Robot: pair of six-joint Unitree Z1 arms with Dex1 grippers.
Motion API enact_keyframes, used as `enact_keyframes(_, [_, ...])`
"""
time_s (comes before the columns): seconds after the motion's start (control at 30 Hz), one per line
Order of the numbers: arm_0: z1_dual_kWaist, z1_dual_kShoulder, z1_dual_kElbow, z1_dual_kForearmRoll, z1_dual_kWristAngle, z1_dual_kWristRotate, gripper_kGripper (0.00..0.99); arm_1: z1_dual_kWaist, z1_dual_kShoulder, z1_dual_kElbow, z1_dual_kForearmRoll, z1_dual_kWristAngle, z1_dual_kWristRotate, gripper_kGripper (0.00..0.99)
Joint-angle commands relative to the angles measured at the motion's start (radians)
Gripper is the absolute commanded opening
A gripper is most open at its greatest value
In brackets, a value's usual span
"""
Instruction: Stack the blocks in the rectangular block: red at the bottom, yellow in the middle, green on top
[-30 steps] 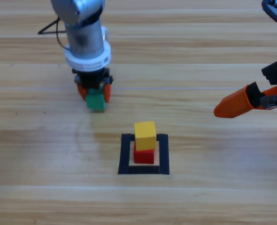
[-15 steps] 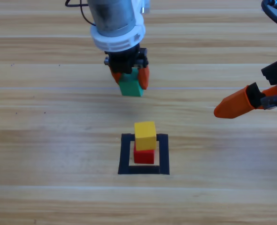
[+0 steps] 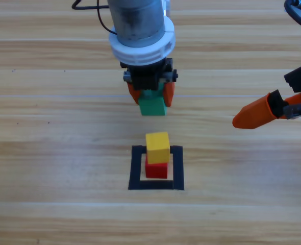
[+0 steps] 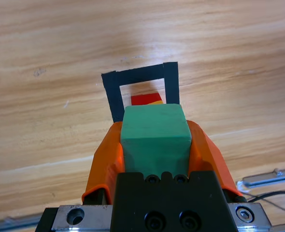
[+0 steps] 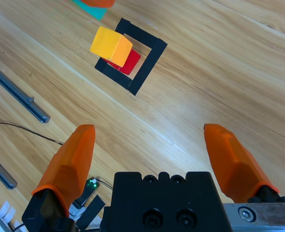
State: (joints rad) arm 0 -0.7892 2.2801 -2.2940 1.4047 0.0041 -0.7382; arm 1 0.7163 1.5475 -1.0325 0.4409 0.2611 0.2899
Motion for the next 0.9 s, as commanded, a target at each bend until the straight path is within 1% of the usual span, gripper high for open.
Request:
enact_keyframes(0.03, [-0.070,-0.065,0.059,0.008,0.042,-0.129,0.038,-0.018,-0.043,0.025,0.001,0.003,-0.006,0.990])
enact_keyframes(0.17, [-0.094,-0.067,0.076,0.008,0.053,-0.187,0.038,-0.018,-0.043,0.025,0.001,0.003,-0.006,0.990])
enact_keyframes(0.37, [-0.140,-0.053,0.088,0.008,0.089,-0.248,0.038,-0.018,-0.043,0.026,0.001,0.003,-0.006,0.990])
enact_keyframes(0.63, [-0.145,-0.013,0.087,0.008,0.117,-0.260,0.038,-0.018,-0.043,0.026,0.001,0.003,-0.006,0.990])
enact_keyframes(0.9, [-0.145,0.018,0.094,0.008,0.123,-0.259,0.038,-0.018,-0.043,0.026,0.001,0.004,-0.006,0.990])
